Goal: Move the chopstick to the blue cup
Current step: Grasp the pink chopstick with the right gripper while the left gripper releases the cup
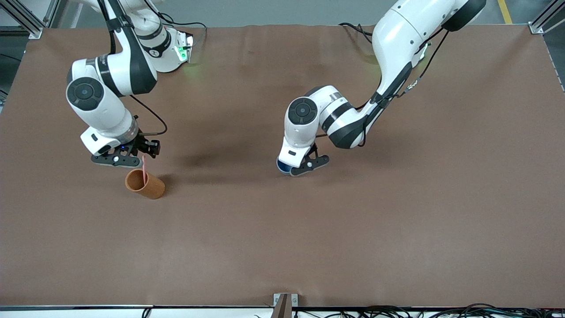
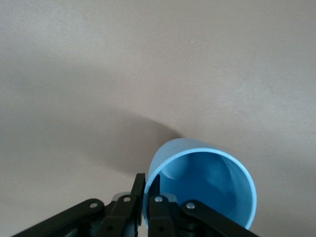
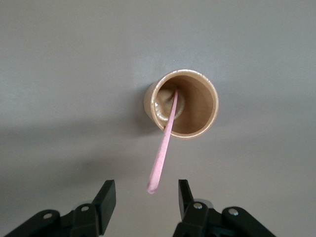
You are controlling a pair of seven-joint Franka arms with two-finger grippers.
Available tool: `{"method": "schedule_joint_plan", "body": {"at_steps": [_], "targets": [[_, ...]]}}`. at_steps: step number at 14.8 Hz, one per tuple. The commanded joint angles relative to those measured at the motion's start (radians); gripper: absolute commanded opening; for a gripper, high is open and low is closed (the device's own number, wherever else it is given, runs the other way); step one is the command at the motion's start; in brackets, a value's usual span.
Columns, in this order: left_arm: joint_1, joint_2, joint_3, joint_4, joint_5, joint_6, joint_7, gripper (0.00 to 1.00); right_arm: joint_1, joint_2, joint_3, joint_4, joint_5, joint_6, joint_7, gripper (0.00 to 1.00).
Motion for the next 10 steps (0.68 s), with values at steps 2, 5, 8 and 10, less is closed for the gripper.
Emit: {"method": "schedule_joint_plan", "body": {"at_steps": [2, 5, 8, 10], "targets": [[0.005, 0.024, -0.007, 0.015, 0.031, 0.032, -0.009, 0.08, 0.009, -0.034, -0.005, -0.041, -0.058, 0.036, 0.031, 0.51], [0.008, 0.027, -0.007, 0.015, 0.047, 0.039, -0.009, 0.21, 0.007, -0.034, -0.005, -0.039, -0.060, 0.041, 0.032, 0.43], [0.011, -0.001, -0.008, 0.015, 0.048, 0.017, -0.003, 1.00, 0.001, -0.033, -0.007, -0.032, -0.063, 0.044, 0.032, 0.28], [0.028, -0.079, -0.010, 0.018, 0.047, -0.062, 0.043, 1.00, 0.000, -0.033, -0.007, -0.033, -0.067, 0.044, 0.032, 0.27]]}}
